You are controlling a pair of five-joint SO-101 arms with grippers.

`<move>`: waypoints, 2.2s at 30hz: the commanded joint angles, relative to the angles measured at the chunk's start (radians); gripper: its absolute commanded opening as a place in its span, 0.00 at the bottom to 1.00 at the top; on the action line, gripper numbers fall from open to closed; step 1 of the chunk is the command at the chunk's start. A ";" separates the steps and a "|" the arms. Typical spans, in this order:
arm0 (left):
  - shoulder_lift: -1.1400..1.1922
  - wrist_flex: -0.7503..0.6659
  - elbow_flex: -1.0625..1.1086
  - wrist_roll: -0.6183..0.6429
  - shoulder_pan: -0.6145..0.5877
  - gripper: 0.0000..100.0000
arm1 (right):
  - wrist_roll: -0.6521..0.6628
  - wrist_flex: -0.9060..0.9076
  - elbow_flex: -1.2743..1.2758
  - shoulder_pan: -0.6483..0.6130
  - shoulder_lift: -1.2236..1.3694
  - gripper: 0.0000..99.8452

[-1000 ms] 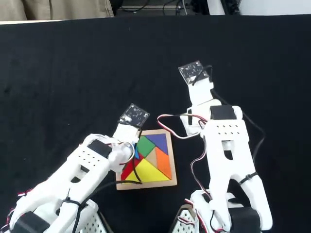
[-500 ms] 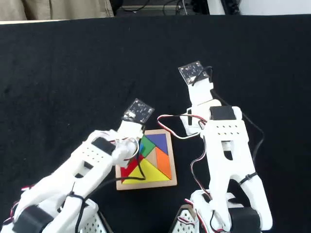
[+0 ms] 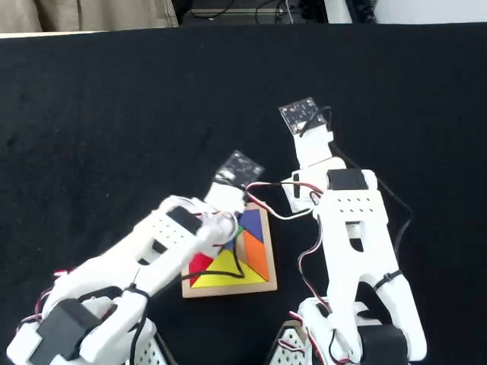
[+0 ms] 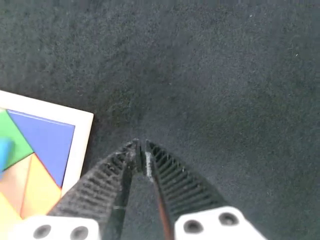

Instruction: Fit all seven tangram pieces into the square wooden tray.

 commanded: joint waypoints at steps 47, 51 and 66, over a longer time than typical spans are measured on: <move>-1.218 0.377 0.559 -0.114 -0.855 0.04 | -0.038 0.272 -0.166 -0.597 0.243 0.01; -1.218 0.376 0.559 -0.114 -0.855 0.04 | -0.038 0.253 -0.173 -0.603 0.302 0.01; -1.218 0.376 0.559 -0.114 -0.855 0.04 | -0.038 0.190 -0.168 -0.646 0.334 0.01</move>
